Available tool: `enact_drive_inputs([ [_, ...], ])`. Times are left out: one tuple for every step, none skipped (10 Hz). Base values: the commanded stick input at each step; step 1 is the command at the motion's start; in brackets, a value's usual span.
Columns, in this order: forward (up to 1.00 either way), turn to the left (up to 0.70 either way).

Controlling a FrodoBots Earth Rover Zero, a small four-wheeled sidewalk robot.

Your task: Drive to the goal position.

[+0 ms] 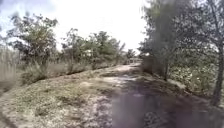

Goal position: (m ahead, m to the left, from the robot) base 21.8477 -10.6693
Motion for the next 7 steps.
enact_drive_inputs([
  [0.85,0.00],
  [0.85,0.00],
  [0.85,0.00],
  [0.85,0.00],
  [0.85,0.00],
  [0.85,0.00],
  [0.85,0.00],
])
